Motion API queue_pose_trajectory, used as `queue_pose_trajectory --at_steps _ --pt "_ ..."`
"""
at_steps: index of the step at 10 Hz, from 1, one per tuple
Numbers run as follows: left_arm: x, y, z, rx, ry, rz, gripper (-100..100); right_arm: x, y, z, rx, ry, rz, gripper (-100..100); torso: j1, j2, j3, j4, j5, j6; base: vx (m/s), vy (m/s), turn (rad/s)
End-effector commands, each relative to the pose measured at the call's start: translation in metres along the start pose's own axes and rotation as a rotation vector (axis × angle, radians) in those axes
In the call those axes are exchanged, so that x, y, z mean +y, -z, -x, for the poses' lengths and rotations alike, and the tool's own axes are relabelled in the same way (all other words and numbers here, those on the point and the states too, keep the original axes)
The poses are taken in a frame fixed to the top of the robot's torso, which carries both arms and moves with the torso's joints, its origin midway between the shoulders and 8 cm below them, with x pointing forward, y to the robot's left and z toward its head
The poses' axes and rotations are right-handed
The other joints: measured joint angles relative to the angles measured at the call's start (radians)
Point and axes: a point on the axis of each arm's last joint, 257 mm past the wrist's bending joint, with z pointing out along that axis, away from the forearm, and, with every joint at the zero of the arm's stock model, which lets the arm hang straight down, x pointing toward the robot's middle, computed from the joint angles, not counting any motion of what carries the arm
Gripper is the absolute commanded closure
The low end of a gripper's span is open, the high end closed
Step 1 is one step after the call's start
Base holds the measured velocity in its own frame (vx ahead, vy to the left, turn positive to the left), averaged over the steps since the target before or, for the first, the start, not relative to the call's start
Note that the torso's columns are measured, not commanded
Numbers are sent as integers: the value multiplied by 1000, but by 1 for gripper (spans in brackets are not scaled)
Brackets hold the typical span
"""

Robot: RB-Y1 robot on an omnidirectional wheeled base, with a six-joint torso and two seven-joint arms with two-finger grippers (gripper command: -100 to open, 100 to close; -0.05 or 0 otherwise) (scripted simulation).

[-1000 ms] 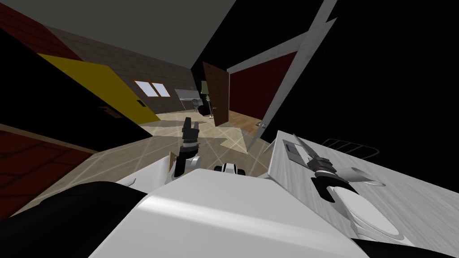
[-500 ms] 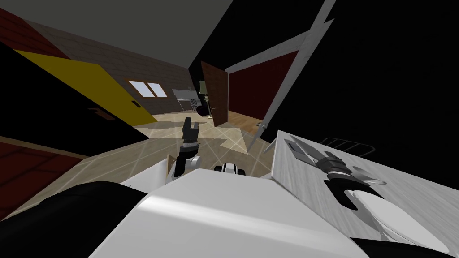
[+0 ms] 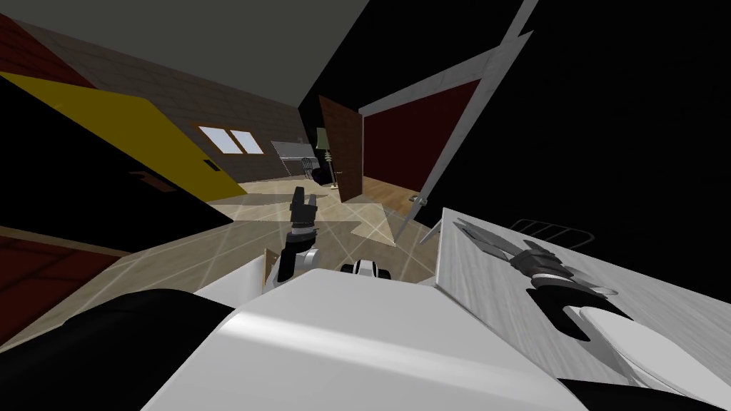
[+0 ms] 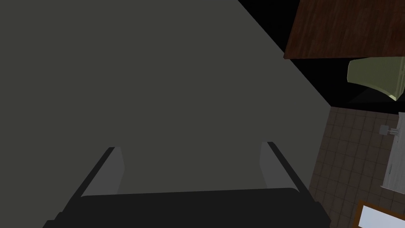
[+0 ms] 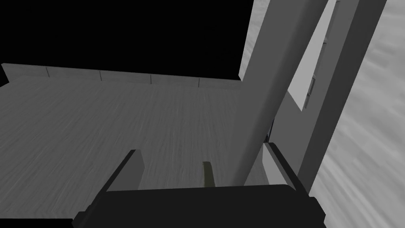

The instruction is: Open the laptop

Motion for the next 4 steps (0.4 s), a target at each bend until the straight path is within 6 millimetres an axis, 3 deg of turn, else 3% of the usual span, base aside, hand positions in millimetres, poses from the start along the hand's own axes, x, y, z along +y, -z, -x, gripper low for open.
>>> queue_pose_trajectory --at_steps 1,4 --pt "0 0 0 0 0 0 0 1 0 0 -1 -1 2 0 1 0 0 0 0 0 0 0 0" --pt "0 0 0 0 0 0 0 1 0 0 0 -1 2 0 1 -1 0 -1 -1 0 1 -3 1"
